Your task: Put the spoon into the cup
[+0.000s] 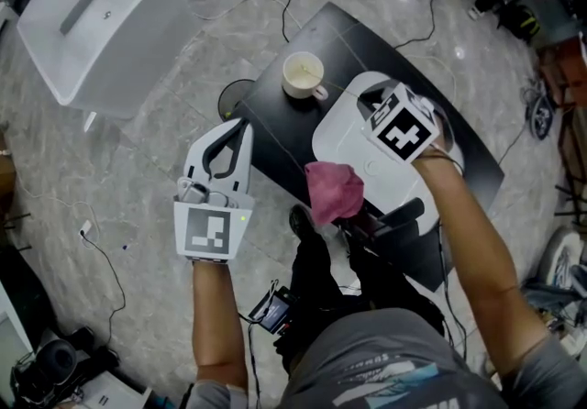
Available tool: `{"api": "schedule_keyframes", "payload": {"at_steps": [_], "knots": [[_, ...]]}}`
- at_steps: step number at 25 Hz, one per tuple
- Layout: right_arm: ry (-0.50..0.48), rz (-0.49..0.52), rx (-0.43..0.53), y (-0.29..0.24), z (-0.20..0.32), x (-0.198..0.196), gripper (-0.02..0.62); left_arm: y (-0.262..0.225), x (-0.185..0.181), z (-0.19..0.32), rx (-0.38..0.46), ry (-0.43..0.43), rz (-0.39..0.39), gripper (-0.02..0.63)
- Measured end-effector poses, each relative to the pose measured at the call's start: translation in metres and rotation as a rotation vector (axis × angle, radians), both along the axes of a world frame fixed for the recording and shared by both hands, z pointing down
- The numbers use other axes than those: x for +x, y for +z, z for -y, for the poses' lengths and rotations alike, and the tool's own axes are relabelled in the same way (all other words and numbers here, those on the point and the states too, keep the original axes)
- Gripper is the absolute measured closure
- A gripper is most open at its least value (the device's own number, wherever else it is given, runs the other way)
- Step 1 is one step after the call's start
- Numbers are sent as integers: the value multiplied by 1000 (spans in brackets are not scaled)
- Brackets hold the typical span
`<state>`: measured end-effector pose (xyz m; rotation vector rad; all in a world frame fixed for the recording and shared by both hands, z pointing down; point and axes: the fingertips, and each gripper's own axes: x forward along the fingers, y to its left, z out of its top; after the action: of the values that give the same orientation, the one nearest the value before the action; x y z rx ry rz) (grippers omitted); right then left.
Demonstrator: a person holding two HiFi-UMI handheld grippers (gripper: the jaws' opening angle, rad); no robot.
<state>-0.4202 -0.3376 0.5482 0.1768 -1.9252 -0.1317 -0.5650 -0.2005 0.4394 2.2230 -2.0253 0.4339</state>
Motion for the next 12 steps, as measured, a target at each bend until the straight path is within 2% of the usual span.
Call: {"api": "schedule_keyframes", "payload": {"at_steps": [12], "knots": [[-41,-21,51,-20,2,-23,561,-15,-19,-2,23,-13,-20,604]]}}
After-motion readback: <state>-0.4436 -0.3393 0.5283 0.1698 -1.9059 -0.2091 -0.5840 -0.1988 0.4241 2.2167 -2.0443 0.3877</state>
